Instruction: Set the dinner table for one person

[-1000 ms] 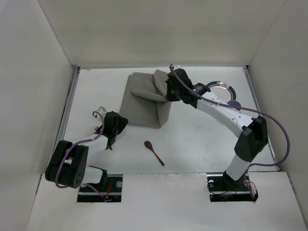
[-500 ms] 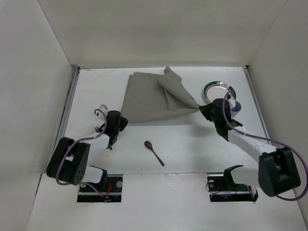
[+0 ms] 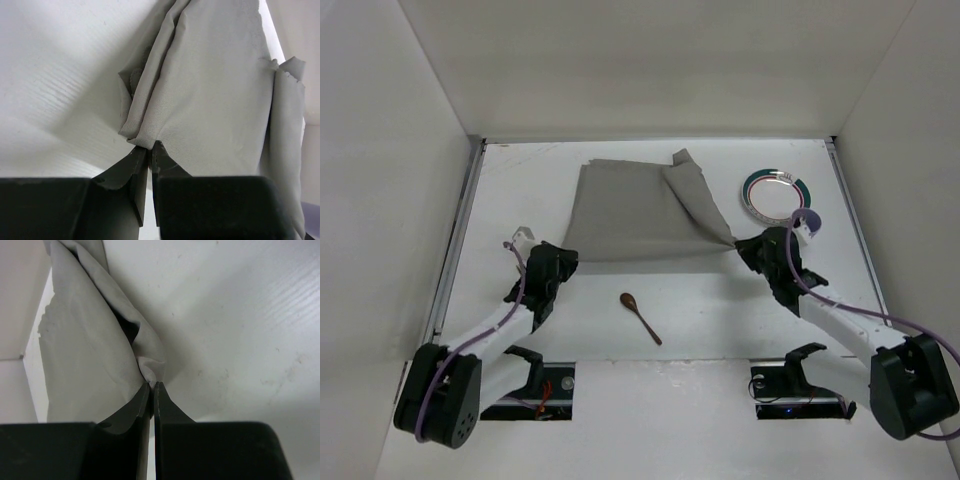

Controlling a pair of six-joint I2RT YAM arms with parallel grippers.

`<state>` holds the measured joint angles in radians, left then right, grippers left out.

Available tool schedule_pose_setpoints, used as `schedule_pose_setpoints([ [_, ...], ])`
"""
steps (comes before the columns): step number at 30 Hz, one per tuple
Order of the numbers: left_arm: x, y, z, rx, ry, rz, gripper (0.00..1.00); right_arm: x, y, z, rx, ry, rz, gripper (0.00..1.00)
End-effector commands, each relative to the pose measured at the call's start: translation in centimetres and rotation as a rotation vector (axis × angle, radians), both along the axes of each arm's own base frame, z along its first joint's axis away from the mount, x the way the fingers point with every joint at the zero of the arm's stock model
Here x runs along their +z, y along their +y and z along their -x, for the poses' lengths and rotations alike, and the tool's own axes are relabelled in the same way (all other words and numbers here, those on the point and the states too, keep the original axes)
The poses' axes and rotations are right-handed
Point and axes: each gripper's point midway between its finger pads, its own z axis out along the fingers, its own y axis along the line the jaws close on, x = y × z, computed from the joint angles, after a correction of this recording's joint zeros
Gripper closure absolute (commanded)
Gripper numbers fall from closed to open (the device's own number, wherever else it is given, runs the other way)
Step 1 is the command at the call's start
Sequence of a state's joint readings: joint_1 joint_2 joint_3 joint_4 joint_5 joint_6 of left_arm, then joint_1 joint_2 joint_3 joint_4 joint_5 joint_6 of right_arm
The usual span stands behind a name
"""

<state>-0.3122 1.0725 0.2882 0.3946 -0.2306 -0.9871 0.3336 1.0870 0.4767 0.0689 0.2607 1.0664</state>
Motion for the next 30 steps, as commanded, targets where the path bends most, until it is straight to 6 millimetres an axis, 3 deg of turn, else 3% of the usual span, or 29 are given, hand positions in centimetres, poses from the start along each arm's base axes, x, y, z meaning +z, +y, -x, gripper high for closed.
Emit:
schedule_pose_setpoints([
  [1,-0.9,3.1,1.8,0.080,0.028,-0.099,0.96,-1.4,-1.9,1.8,-0.055,0.028,0.107,0.91],
  [6,-1.5,3.7,4.0,0.089,0.049,-0.106,0.92,-2.9,-0.1,4.3,0.022,0.082,0.156,0.86],
  [8,-1.2,3.5,4.1,0.074,0.043,-0.117,0.83,-2.2,-0.2,4.5,0.045,0.082,0.224,0.72],
  [12,0.8,4.1,4.0,0.078,-0.006,-0.167,0.69,1.8,0.3,3.0,0.170,0.053,0.424,0.39],
  [15,3.1,4.6,3.7,0.111,-0.060,-0.211,0.66,3.6,2.7,0.7,0.298,0.038,0.550,0.29],
  [17,4.3,4.3,3.1,0.114,-0.082,-0.244,0.63,3.4,4.8,-1.8,0.376,0.040,0.603,0.26],
  [21,6.1,1.7,0.5,0.051,-0.086,-0.277,0.55,2.8,8.2,-7.4,0.486,0.014,0.606,0.21],
  [26,5.9,0.8,-4.0,0.025,-0.058,-0.326,0.51,1.6,8.4,-12.3,0.504,0.059,0.606,0.18],
  [30,3.8,-0.5,-7.8,-0.015,-0.006,-0.292,0.52,0.5,8.0,-13.7,0.506,0.108,0.601,0.20],
])
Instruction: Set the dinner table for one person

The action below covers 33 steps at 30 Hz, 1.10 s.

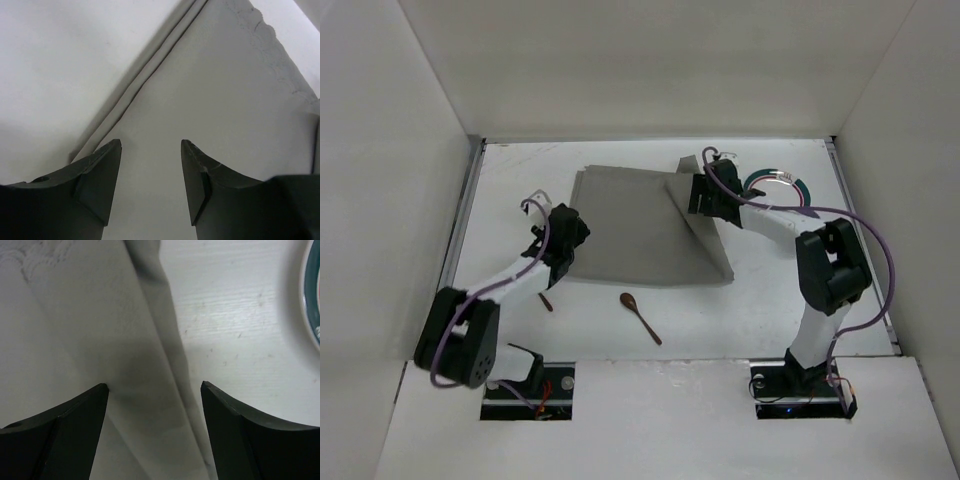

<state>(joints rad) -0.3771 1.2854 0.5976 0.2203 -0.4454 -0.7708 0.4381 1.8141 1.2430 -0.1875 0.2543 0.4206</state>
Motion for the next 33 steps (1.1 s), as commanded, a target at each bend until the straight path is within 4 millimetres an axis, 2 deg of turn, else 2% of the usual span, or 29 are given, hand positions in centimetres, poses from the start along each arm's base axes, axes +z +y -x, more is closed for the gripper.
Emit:
schedule_pose_setpoints([
  [1,0.6,-1.3,-3.7,-0.041,-0.040,0.043,0.52,2.0,0.5,-1.9,0.036,-0.028,-0.012,0.23],
  [2,-0.2,-1.5,-4.4,-0.043,-0.023,0.059,0.53,1.5,0.7,-2.0,0.041,-0.013,-0.011,0.29],
  [3,-1.1,-1.7,-5.0,-0.043,-0.006,0.078,0.55,0.9,0.9,-2.0,0.048,0.005,-0.021,0.45],
  [5,-2.9,-1.7,-5.2,-0.024,0.034,0.127,0.56,0.6,1.0,-2.0,0.044,0.015,-0.058,0.70],
  [7,-4.8,-1.1,-4.8,0.010,0.075,0.158,0.58,1.2,0.5,-2.3,0.013,0.000,-0.099,0.86],
  [11,-7.0,1.3,-3.2,0.096,0.117,0.175,0.62,4.6,-2.9,-3.2,-0.153,-0.097,-0.114,0.94],
  [14,-7.4,3.0,-1.9,0.163,0.120,0.174,0.62,6.8,-6.5,-3.4,-0.310,-0.152,-0.074,0.93],
  [17,-7.4,3.9,-0.7,0.204,0.110,0.166,0.63,7.1,-8.5,-3.5,-0.409,-0.175,-0.048,0.90],
  [18,-7.4,4.2,-0.3,0.216,0.105,0.163,0.63,6.8,-8.5,-3.6,-0.413,-0.174,-0.047,0.85],
  [21,-6.6,5.0,0.4,0.240,0.078,0.166,0.62,4.7,-7.5,-4.2,-0.367,-0.121,-0.037,0.51],
  [22,-5.9,5.2,0.5,0.243,0.058,0.169,0.61,4.1,-7.3,-4.1,-0.359,-0.112,-0.045,0.44],
  [24,-4.4,4.8,0.4,0.219,0.019,0.163,0.58,4.2,-7.1,-3.5,-0.346,-0.127,-0.068,0.38],
  [26,-2.6,3.9,0.8,0.157,-0.006,0.132,0.58,4.6,-7.3,-1.9,-0.334,-0.146,-0.077,0.35],
  [28,-1.6,3.3,1.7,0.109,-0.009,0.081,0.57,4.9,-6.7,1.0,-0.311,-0.159,-0.111,0.35],
  [31,-2.1,4.1,4.4,0.109,0.025,0.013,0.55,4.9,-5.8,6.2,-0.296,-0.184,-0.179,0.34],
  [33,-3.1,5.1,6.3,0.133,0.060,0.017,0.53,4.0,-5.9,9.2,-0.306,-0.176,-0.212,0.34],
])
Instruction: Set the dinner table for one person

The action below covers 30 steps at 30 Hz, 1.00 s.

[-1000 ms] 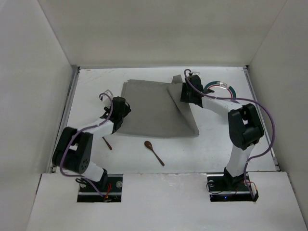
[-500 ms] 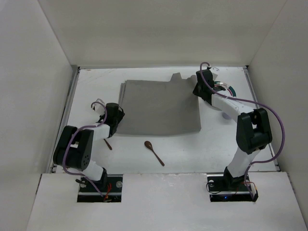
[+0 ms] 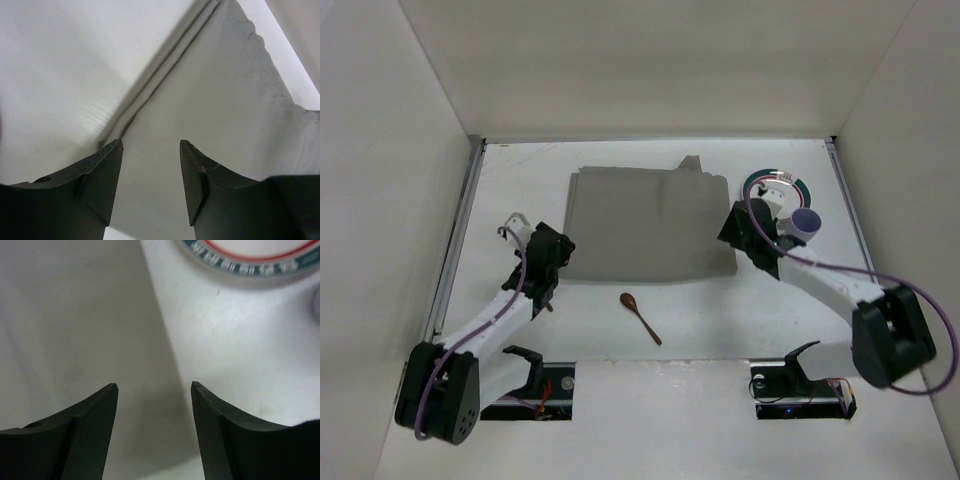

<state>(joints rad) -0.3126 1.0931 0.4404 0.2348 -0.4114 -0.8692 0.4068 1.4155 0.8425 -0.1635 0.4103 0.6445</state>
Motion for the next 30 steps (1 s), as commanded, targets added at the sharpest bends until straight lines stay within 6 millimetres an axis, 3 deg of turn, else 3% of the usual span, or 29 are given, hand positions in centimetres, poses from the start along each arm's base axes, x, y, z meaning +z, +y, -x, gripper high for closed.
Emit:
schedule_pose_setpoints([
  [1,-3.4,2.8,4.1,0.050,0.135,-0.084,0.52,2.0,1.4,2.8,-0.015,-0.117,-0.126,0.34],
  [6,-5.1,1.6,6.0,0.010,0.194,0.078,0.47,0.5,1.4,6.9,-0.014,-0.094,-0.188,0.31],
  [13,-6.4,-0.9,7.4,-0.020,0.239,0.275,0.44,-0.9,0.6,8.9,-0.018,-0.085,-0.206,0.21],
  [19,-7.0,-0.5,6.6,0.045,0.227,0.294,0.45,-2.1,1.4,8.4,-0.065,-0.070,-0.301,0.20],
  [24,-8.5,0.3,6.9,0.110,0.242,0.319,0.54,-3.2,2.4,8.0,-0.128,-0.066,-0.426,0.21],
  [30,-8.7,1.1,6.8,0.140,0.214,0.315,0.61,-4.5,2.1,7.7,-0.218,-0.063,-0.497,0.21],
])
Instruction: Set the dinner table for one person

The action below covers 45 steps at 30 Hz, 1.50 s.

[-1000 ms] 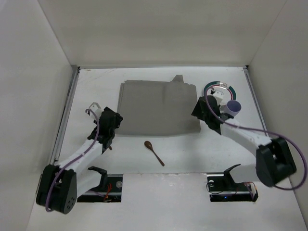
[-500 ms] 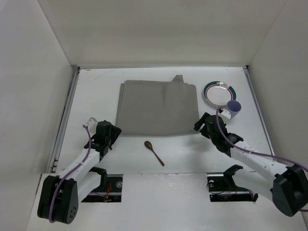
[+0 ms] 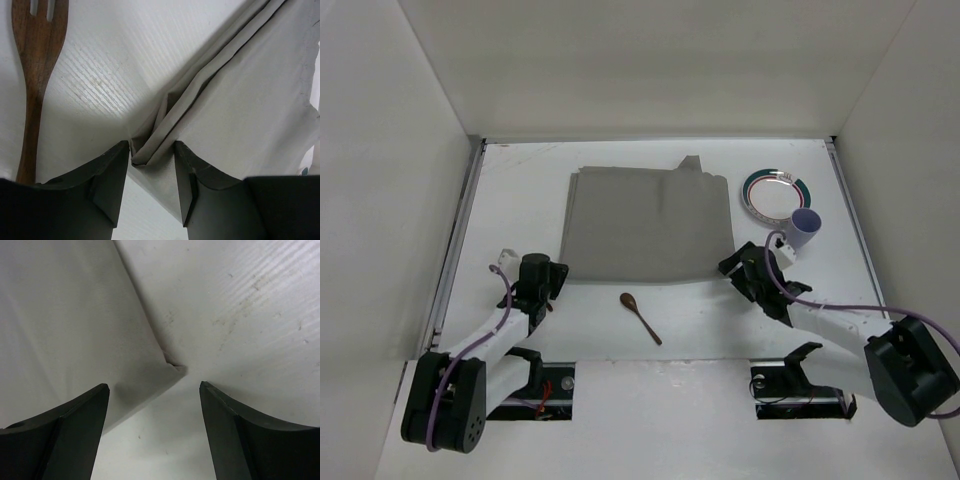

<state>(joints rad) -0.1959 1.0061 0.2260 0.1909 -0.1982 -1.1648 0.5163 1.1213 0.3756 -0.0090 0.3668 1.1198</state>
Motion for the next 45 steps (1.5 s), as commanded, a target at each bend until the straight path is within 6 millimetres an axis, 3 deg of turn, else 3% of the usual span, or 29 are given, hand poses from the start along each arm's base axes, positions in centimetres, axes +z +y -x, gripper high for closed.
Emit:
schedule_pose_setpoints([
  [1,-1.9,0.7,1.2,0.021,0.056,-0.007,0.62,1.2,0.4,-1.6,-0.087,-0.067,-0.115,0.21],
  [3,-2.0,1.0,1.0,0.033,0.050,-0.013,0.63,0.9,0.2,-1.6,-0.110,-0.062,-0.127,0.21],
  [8,-1.8,0.2,-0.3,-0.008,-0.007,-0.004,0.84,-0.4,-0.2,-1.8,-0.169,-0.047,-0.172,0.21],
  [11,-2.0,-0.2,-0.4,-0.025,-0.010,0.004,0.90,-0.5,-0.1,-2.1,-0.187,-0.049,-0.194,0.22],
  [18,-1.1,0.2,-0.5,-0.037,-0.051,-0.011,0.95,-0.6,0.7,-3.5,-0.228,-0.041,-0.240,0.30],
  [22,-0.4,0.5,-0.8,-0.031,-0.076,-0.015,0.95,-2.5,1.6,-3.5,-0.233,0.014,-0.263,0.33],
  [25,-0.4,0.8,-0.8,-0.018,-0.077,-0.020,0.95,-4.0,1.7,-2.7,-0.247,0.042,-0.270,0.36],
  [28,-0.4,1.2,-0.8,-0.009,-0.081,-0.016,0.95,-4.2,2.2,-1.3,-0.244,0.040,-0.260,0.39],
  [34,-0.4,2.5,-0.2,0.030,-0.083,-0.026,0.96,-3.5,2.9,1.1,-0.231,0.064,-0.164,0.27],
  [38,-0.2,2.7,0.0,0.032,-0.090,-0.030,0.96,-5.0,3.7,1.6,-0.210,0.109,-0.170,0.27],
  [45,0.3,2.8,0.1,0.024,-0.102,-0.037,0.96,-6.0,3.7,5.7,-0.199,0.168,-0.142,0.28],
])
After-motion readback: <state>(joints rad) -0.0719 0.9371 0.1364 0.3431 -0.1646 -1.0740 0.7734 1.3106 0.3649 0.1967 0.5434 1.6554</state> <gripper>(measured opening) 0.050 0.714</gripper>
